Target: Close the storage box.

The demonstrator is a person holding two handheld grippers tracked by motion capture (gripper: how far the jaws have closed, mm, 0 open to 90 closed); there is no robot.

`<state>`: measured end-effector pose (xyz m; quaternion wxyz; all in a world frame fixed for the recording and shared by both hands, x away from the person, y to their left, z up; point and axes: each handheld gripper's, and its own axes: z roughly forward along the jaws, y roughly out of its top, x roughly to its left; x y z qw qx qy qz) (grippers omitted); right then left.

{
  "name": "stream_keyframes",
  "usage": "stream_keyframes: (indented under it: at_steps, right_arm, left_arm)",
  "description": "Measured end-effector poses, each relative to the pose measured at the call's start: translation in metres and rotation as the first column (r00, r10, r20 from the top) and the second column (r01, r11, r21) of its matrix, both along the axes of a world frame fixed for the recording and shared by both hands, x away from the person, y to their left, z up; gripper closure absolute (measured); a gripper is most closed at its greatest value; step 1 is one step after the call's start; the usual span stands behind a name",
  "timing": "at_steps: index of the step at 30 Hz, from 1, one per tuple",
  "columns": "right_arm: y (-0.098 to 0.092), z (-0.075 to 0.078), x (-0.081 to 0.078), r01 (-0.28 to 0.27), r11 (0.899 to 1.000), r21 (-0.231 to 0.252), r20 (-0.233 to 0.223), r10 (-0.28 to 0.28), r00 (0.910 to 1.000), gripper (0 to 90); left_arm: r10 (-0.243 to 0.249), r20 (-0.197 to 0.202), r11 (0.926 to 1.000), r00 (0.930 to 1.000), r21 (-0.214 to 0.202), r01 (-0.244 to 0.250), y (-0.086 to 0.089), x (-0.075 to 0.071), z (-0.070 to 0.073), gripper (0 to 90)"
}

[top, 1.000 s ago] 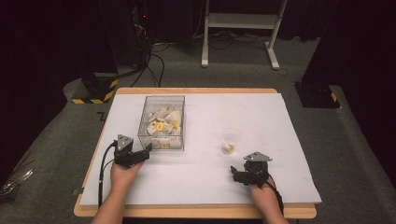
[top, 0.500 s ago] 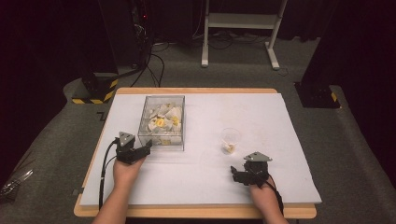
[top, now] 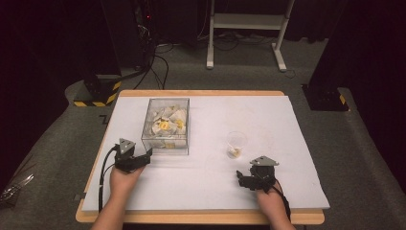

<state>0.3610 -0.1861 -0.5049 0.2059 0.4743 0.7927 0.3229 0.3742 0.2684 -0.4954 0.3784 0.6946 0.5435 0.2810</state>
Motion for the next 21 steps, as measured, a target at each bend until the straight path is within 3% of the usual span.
stream_keyframes:
  at_steps: [4,7,9,12,15,21]
  right_arm:
    - [0.000,0.000,0.000,0.001,1.000,0.000,0.002,-0.001,1.0000,15.2]
    - [0.000,0.000,0.000,0.004,1.000,0.001,0.001,-0.004,1.0000,15.2]
    - [0.000,0.000,0.000,0.004,1.000,0.001,0.001,-0.004,1.0000,15.2]
    - [0.000,0.000,0.000,0.004,1.000,-0.001,0.004,-0.004,1.0000,15.2]
    - [0.000,0.000,0.000,0.003,1.000,-0.001,0.005,-0.003,1.0000,15.2]
    - [0.000,0.000,0.000,0.006,1.000,0.001,0.001,-0.006,1.0000,15.1]
  left_arm:
    - [-0.042,-0.039,0.9991,0.9983,0.009,0.042,0.009,-0.014,-0.003,20.1]
    - [-0.087,-0.090,0.9961,0.9922,0.008,0.088,0.014,-0.027,-0.007,19.5]
    - [-0.109,-0.114,0.9931,0.9875,0.031,0.113,0.015,-0.036,-0.010,18.5]
    - [-0.105,-0.117,0.9928,0.9875,0.045,0.111,0.018,-0.047,-0.010,18.1]
    - [-0.104,-0.145,0.9905,0.9840,0.075,0.115,0.020,-0.053,-0.012,16.9]
    - [-0.083,-0.132,0.9930,0.9877,0.073,0.093,0.019,-0.057,-0.014,15.7]
